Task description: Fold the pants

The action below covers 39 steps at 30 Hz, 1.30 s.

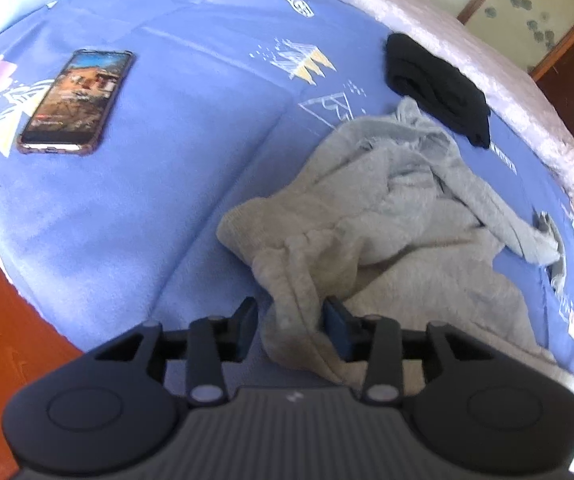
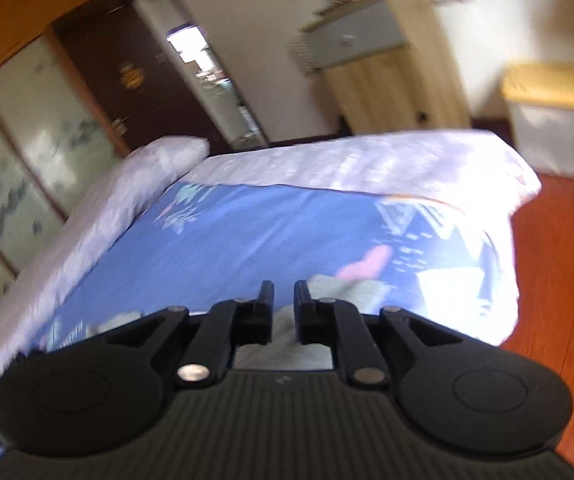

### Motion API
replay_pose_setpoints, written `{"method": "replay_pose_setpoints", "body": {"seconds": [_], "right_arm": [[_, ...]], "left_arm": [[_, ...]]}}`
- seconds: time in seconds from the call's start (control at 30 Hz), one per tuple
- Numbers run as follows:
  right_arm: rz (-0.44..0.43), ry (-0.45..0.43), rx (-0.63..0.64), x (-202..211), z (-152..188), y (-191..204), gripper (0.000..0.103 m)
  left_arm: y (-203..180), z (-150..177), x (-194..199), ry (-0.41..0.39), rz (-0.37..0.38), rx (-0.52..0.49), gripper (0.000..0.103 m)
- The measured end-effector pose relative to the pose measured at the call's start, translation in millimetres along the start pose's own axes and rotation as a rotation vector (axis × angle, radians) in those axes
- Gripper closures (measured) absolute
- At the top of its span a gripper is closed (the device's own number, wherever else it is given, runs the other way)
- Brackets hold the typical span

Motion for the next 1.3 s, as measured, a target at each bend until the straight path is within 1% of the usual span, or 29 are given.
{"method": "replay_pose_setpoints", "body": {"seconds": [0.03,0.1,0.13,0.23,0.27,0.3,0.37,0.43,0.47,0.5,0.57,0.67,0.77,0.83,0.87,0.93,0.97,1.03,1.1,1.2,1.23,1.27,1.3], "right_arm": [[-0.002,0.024,-0.045,-3,4,-11,0.089],[-0.004,0.064,-0.099,-7,16,-25,0.089],[-0.01,0.085,-0.122,-12,21,-31,0.089],[-0.022,0.138,-0.15,-18,33,-34,0.088],[-0.025,0.148,-0.164,-21,36,-35,0.085],[-0.025,0.15,-0.177,-24,39,-36,0.079],[-0.033,0.167,-0.201,-31,40,-33,0.071],[-0.085,0.21,-0.211,-46,38,-25,0.071],[-0.109,0.227,-0.202,-51,35,-19,0.084],[-0.123,0.238,-0.188,-54,31,-12,0.099],[-0.119,0.212,-0.173,-57,15,2,0.1],[-0.191,0.135,-0.217,-57,-33,31,0.1],[-0.264,0.058,-0.204,-51,-89,71,0.1],[-0.301,-0.01,-0.173,-37,-120,92,0.1],[-0.312,-0.036,-0.161,-31,-130,95,0.1],[-0.325,-0.073,-0.142,-17,-140,94,0.1],[-0.326,-0.082,-0.141,-12,-139,88,0.1],[-0.312,-0.06,-0.149,-9,-125,65,0.1],[-0.268,-0.011,-0.149,-14,-98,37,0.1],[-0.132,0.096,-0.135,-30,-43,-11,0.099],[-0.077,0.136,-0.128,-35,-25,-26,0.099],[-0.007,0.181,-0.113,-40,-7,-41,0.095],[0.046,0.203,-0.11,-41,4,-51,0.093]], "left_arm": [[-2,2,-2,0.005,-0.003,-0.007,0.069],[-6,4,-4,0.009,-0.005,-0.019,0.075],[-7,3,-4,0.009,-0.004,-0.023,0.079],[-11,1,-1,0.001,0.003,-0.024,0.089],[-12,-1,0,0.002,0.005,-0.018,0.091],[-11,-2,0,0.008,0.011,-0.006,0.092],[-10,-7,0,0.027,0.031,0.032,0.094],[-11,-16,4,0.033,0.055,0.066,0.095],[-14,-21,6,0.032,0.073,0.081,0.095],[-18,-29,9,0.031,0.093,0.097,0.095],[-29,-47,16,0.024,0.126,0.116,0.095],[-55,-86,36,-0.022,0.188,0.124,0.095],[-90,-124,70,-0.093,0.277,0.126,0.096],[-109,-137,94,-0.147,0.336,0.116,0.096],[-113,-138,104,-0.17,0.358,0.105,0.096],[-115,-131,111,-0.188,0.375,0.085,0.096],[-110,-122,108,-0.178,0.366,0.076,0.096],[-92,-100,91,-0.138,0.319,0.069,0.096],[-67,-73,61,-0.075,0.249,0.07,0.095],[-17,-17,-6,0.111,0.088,0.114,0.095],[-1,1,-25,0.176,0.037,0.124,0.09],[12,14,-37,0.203,0.023,0.146,0.088],[17,16,-33,0.171,0.073,0.178,0.087]]}}
Point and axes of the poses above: each gripper's, at about its wrist camera, not at the fingertips, and x roughly against the way its jaws point, y to its left, z to its underside, the point moved 8 cm from there along -x, roughly the way its jaws point, and after that the axes turned 9 degrees about x, right-handed, at the moved point
